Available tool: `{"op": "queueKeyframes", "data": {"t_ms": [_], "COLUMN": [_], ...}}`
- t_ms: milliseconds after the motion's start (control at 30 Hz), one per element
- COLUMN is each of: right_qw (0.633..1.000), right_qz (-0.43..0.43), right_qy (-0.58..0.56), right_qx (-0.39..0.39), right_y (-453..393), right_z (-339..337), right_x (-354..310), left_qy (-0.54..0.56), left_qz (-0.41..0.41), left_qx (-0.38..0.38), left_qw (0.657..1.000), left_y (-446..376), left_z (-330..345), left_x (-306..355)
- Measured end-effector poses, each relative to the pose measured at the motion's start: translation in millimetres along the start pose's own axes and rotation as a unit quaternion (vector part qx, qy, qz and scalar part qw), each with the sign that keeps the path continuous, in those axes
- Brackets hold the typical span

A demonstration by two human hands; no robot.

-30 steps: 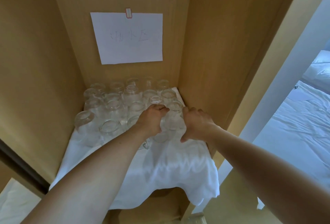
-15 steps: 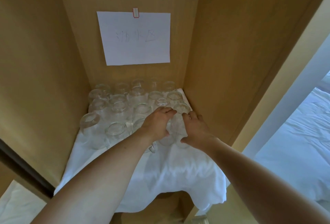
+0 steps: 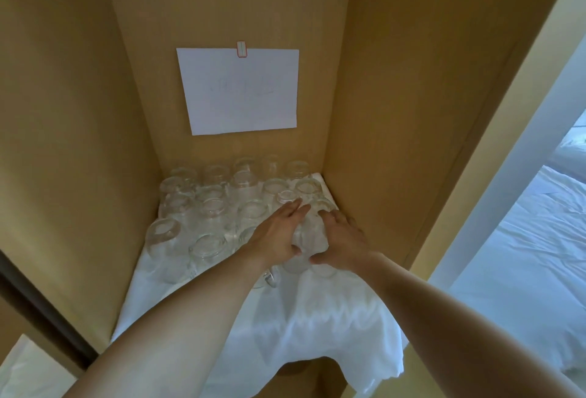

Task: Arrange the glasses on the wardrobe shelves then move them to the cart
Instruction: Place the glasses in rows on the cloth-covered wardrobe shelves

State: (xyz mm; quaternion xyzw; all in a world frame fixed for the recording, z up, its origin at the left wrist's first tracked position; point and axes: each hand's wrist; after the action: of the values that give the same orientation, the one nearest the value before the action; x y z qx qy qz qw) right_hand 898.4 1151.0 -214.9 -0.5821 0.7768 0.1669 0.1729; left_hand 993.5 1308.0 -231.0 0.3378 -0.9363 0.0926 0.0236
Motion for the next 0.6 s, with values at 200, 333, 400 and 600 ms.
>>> {"op": "queueKeyframes", "data": {"t_ms": [200, 333, 400, 600], "right_qw": [0.999, 0.995, 0.991, 0.979], "right_qz": [-0.032, -0.096, -0.128, -0.199], "right_qy": [-0.028, -0.028, -0.019, -0.045], "right_qx": [-0.002, 0.013, 0.021, 0.025], "right_y": [0, -3, -5, -10], "right_z": [-20, -28, -30, -28], "right_x": [-2, -16, -25, -54], "left_qy": [0.04, 0.0, -0.017, -0.046], "left_qz": [-0.082, -0.128, -0.154, -0.231], "left_qx": [0.012, 0.039, 0.04, 0.036], "left_qw": [0.996, 0.991, 0.987, 0.971], "left_y": [3, 12, 21, 64], "left_z": [-29, -53, -63, -81], "left_x": [7, 1, -3, -18]}}
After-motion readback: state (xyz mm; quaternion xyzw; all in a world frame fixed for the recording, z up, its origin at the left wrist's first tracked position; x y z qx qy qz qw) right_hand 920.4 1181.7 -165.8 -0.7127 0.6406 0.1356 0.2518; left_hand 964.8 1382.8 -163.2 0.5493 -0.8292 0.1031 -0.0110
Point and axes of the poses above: each hand's wrist, its own y-axis away from the middle knuckle, its own z-axis out of the palm, x = y × z, and after that the axes turned 15 degrees about -y, right-handed
